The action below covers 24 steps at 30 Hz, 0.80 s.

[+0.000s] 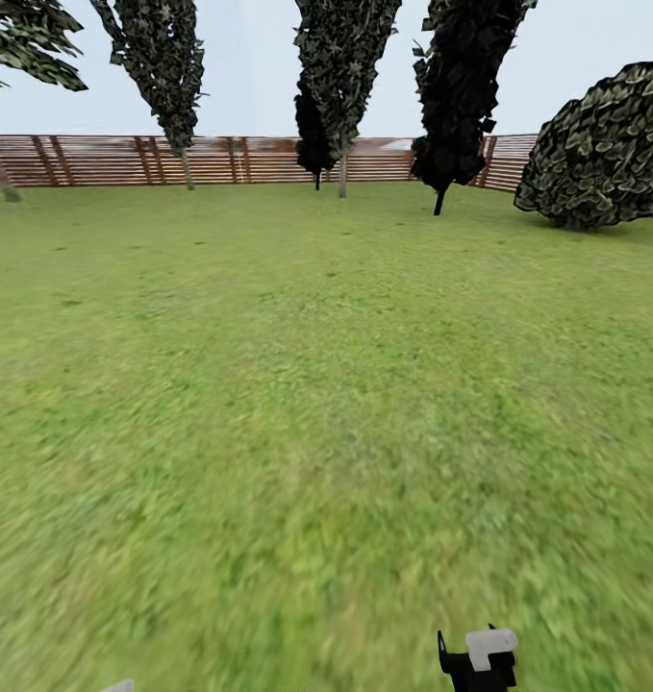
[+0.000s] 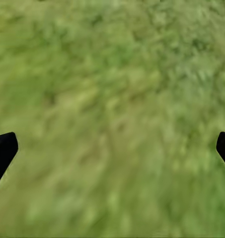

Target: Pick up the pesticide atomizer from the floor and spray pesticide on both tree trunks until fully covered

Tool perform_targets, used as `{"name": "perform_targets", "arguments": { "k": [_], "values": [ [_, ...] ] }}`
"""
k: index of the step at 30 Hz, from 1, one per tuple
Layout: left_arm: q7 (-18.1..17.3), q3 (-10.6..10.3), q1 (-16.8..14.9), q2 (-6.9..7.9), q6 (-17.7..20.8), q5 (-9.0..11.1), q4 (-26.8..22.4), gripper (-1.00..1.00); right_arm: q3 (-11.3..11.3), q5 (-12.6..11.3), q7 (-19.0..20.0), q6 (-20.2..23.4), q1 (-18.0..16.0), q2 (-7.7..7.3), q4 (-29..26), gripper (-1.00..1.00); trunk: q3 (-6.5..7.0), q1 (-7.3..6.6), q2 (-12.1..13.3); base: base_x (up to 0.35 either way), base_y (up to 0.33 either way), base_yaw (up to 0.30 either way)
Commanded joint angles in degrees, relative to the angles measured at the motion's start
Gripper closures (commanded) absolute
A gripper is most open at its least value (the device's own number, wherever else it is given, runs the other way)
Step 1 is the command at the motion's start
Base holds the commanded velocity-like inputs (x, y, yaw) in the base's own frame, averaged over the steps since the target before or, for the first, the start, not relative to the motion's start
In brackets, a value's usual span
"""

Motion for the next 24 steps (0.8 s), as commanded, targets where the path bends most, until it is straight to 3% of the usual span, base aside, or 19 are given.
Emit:
{"name": "perform_targets", "arguments": {
  "k": [1,24],
  "values": [
    [-0.02,0.01,0.0,0.0,0.0,0.0,0.01,1.0,0.01,0.0,-0.01,0.0,0.01,0.0,0.0,-1.0,-0.02,0.0,0.0,0.0,0.0,0.282],
    [-0.04,-0.13,0.0,0.0,0.0,-0.02,-0.04,1.0,0.01,0.0,0.01,0.0,-0.02,0.0,0.0,-1.0,-0.56,0.0,0.0,0.0,0.0,0.282]
  ]
}}
